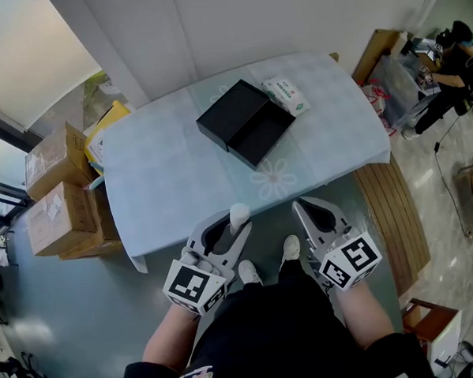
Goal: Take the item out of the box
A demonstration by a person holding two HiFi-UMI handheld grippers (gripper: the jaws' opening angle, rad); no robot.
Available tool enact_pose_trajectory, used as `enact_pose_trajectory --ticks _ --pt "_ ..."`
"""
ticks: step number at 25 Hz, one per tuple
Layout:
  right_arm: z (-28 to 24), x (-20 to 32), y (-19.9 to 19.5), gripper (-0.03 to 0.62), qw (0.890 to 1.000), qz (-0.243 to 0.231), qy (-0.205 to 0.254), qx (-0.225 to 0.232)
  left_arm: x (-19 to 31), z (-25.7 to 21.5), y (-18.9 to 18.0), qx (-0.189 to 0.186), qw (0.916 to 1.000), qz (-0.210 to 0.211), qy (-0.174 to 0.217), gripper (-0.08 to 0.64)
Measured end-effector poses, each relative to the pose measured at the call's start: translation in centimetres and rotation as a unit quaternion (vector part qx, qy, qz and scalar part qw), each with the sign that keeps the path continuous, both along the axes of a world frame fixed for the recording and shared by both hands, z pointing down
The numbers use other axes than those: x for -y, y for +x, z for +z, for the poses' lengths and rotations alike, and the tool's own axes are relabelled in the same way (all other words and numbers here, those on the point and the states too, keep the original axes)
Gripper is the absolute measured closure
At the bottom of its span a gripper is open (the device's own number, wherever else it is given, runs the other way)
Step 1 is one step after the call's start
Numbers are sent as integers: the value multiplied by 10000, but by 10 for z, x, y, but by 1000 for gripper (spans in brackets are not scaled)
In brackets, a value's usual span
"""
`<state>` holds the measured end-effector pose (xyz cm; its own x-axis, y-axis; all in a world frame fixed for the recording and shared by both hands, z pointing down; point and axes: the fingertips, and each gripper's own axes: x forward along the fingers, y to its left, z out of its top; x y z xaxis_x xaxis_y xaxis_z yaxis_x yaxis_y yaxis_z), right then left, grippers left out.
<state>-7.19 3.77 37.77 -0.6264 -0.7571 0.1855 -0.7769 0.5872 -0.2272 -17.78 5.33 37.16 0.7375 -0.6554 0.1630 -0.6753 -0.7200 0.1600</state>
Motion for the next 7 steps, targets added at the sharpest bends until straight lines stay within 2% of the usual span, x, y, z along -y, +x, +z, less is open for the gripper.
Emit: enact_pose_trajectory --ticks 7 --pt "-3 -9 -4 583 10000 -23 31 0 -10 -2 -3 -48 10000 47 41 430"
